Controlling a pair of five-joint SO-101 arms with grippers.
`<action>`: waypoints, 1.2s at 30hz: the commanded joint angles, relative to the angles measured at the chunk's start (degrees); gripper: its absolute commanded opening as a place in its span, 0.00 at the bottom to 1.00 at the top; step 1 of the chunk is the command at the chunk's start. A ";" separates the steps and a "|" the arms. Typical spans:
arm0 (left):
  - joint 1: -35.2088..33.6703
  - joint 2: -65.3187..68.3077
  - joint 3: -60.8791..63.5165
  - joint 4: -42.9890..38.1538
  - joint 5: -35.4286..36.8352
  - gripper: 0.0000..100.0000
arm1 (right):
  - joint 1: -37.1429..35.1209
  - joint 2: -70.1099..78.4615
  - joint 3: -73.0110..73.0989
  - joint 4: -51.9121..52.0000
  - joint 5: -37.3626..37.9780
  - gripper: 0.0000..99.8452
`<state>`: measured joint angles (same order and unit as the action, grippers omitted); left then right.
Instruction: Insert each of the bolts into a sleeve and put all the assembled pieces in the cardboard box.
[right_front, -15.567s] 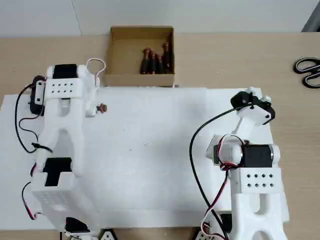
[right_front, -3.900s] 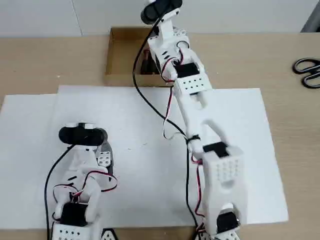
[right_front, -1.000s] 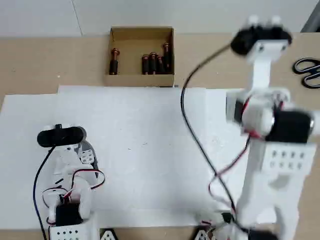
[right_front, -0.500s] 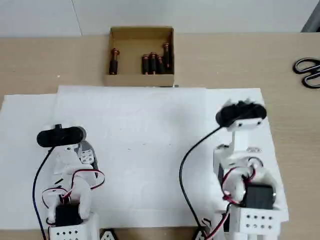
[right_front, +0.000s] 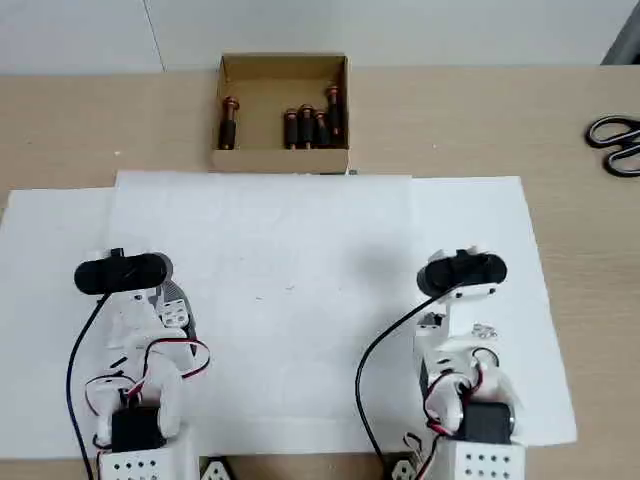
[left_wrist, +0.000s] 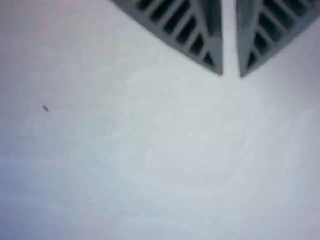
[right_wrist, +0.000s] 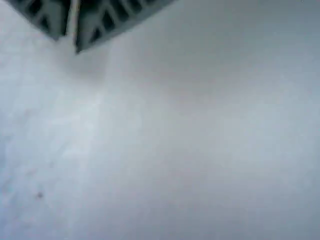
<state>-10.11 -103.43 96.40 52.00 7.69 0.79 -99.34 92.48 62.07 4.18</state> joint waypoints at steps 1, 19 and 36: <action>-0.26 -0.62 -0.40 0.18 -0.18 0.01 | 0.04 -5.14 1.41 -1.10 0.35 0.00; -0.26 -0.62 -0.40 0.18 -0.18 0.01 | 0.22 -4.53 1.41 -1.27 -0.18 0.00; -0.26 -0.62 -0.40 0.18 -0.18 0.01 | 0.22 -4.53 1.41 -1.36 0.00 0.00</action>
<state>-10.11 -103.43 96.40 52.00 7.69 0.97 -102.86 94.07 61.80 4.18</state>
